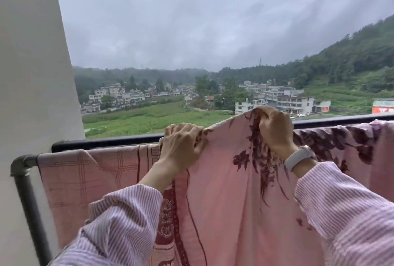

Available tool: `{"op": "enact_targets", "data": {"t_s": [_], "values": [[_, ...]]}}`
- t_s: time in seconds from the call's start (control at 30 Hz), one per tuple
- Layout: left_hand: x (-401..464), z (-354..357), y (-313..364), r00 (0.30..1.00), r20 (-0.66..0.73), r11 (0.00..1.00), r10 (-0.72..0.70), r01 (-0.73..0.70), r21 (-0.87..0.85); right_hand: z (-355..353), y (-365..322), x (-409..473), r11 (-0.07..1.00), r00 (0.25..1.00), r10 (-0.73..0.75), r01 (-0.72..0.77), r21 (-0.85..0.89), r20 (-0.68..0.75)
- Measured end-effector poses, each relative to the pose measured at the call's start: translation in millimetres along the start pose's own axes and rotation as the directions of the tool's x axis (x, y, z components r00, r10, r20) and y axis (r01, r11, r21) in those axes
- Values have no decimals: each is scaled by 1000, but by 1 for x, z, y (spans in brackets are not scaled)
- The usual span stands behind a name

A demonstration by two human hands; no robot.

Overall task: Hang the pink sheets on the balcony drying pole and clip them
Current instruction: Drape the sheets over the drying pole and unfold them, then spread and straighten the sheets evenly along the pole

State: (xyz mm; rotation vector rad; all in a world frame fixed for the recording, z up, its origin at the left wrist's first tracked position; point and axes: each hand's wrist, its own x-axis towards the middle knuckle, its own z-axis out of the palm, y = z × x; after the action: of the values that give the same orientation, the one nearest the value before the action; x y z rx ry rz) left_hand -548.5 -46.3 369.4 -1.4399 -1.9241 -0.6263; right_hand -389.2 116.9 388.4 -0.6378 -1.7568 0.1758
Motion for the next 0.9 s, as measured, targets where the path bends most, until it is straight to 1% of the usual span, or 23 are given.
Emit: {"op": "enact_targets", "data": {"t_s": [0.07,0.13,0.17,0.2,0.3,0.4,0.47,0.53,0.63,0.73,0.77,0.8,0.87,0.9], "values": [[7,8,11,1000,5,1000,-23,23,17,-19,21,14,990,987,124,-130,-56,-98],[8,17,21,1000,6,999,26,-26,23,-31,37,15,967,979,189,-199,-157,-80],[7,19,24,999,7,999,50,-50,16,-31,38,10,962,983,180,-185,-199,-44],[4,21,26,998,1,998,64,-64,-1,-28,35,4,969,991,136,-136,-208,-15],[-5,21,19,994,-72,993,82,-87,-78,-8,8,-20,989,996,-82,86,-121,39],[-24,13,-5,988,-148,992,35,-52,-115,13,-35,-45,954,951,-290,296,-47,107],[-43,1,-32,982,-187,995,-34,16,-100,31,-64,-64,909,898,-413,417,2,156],[-65,-15,-67,974,-195,992,-113,102,-68,54,-92,-82,871,848,-488,488,56,206],[-102,-47,-131,957,-190,975,-219,223,0,91,-142,-105,848,808,-528,521,101,261],[-138,-80,-203,939,-211,947,-271,299,116,127,-197,-125,837,791,-544,535,115,279],[-149,-90,-225,918,-242,925,-314,353,141,139,-215,-130,833,785,-550,541,119,285],[-160,-99,-244,881,-280,892,-382,431,139,150,-232,-136,829,779,-555,545,125,290],[-177,-113,-271,774,-342,808,-534,585,63,171,-266,-144,831,779,-554,540,136,295],[-183,-116,-279,735,-361,783,-574,621,20,181,-280,-146,835,784,-547,532,136,294]]}}
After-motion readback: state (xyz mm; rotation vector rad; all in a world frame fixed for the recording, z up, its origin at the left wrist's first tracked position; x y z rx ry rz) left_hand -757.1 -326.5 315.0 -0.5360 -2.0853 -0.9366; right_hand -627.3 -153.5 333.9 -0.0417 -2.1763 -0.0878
